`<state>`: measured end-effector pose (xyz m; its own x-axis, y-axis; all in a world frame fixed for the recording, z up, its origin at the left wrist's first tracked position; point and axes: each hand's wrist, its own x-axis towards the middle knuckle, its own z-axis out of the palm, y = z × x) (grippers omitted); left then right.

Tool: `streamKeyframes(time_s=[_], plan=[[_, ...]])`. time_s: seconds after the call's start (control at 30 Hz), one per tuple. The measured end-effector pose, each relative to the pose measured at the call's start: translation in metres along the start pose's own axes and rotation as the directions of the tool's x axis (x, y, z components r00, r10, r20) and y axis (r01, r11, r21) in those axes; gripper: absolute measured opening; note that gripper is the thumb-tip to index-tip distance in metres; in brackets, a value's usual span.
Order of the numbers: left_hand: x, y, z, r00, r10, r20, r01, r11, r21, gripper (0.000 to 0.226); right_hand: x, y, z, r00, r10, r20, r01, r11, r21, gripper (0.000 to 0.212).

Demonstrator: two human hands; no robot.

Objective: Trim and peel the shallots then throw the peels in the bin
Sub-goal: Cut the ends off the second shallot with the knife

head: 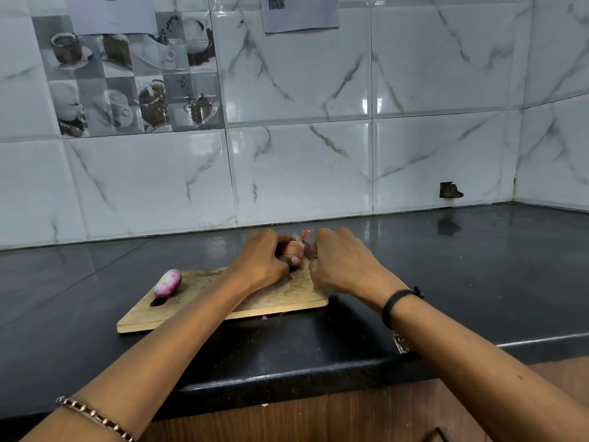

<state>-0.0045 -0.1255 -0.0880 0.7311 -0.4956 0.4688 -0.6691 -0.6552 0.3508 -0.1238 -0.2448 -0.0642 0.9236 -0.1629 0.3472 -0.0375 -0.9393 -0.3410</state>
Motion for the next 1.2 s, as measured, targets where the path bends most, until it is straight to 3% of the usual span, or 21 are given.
streamKeyframes(time_s=[0.07, 0.27, 0.47, 0.53, 0.63, 0.7, 0.93, 1.07, 1.2], plan=[[0.001, 0.001, 0.001, 1.0, -0.008, -0.001, 0.009, 1.0, 0.015, 0.04, 0.001, 0.003, 0.0, 1.0, -0.003, 0.003, 0.003, 1.0, 0.006, 0.032], [0.002, 0.004, 0.003, 1.0, -0.007, 0.0, 0.007, 1.0, 0.022, 0.041, 0.0, -0.002, 0.003, 1.0, -0.017, 0.004, 0.017, 0.999, -0.033, 0.019], [0.001, 0.005, -0.001, 1.0, -0.025, -0.015, 0.024, 1.0, -0.017, 0.021, -0.014, 0.002, 0.009, 0.999, -0.032, 0.028, 0.032, 0.999, -0.01, 0.012], [-0.001, 0.005, -0.003, 0.999, -0.032, -0.022, 0.031, 0.998, -0.054, 0.023, -0.016, 0.0, 0.011, 0.999, -0.043, 0.02, 0.044, 0.997, -0.068, 0.003], [-0.002, 0.002, -0.005, 0.999, -0.04, 0.001, 0.04, 0.996, -0.075, 0.028, -0.015, -0.002, 0.011, 0.999, -0.034, 0.012, 0.035, 0.996, -0.086, 0.016], [-0.003, 0.0, -0.006, 0.998, -0.055, 0.005, 0.055, 0.993, -0.104, 0.036, -0.016, -0.002, 0.011, 1.0, -0.02, 0.012, 0.021, 0.996, -0.081, 0.005], [-0.011, -0.004, -0.007, 0.992, -0.126, 0.013, 0.126, 0.969, -0.21, 0.047, -0.013, 0.01, 0.013, 0.999, 0.041, 0.025, -0.043, 0.996, 0.075, 0.015], [-0.012, -0.004, -0.01, 0.981, -0.169, -0.094, 0.128, 0.931, -0.341, 0.023, -0.014, 0.006, 0.015, 0.999, 0.036, -0.016, -0.036, 0.999, 0.028, 0.014], [-0.013, -0.009, -0.012, 0.97, -0.212, -0.122, 0.149, 0.907, -0.394, 0.021, -0.016, 0.002, 0.017, 0.998, 0.051, -0.021, -0.051, 0.999, 0.012, 0.013]])
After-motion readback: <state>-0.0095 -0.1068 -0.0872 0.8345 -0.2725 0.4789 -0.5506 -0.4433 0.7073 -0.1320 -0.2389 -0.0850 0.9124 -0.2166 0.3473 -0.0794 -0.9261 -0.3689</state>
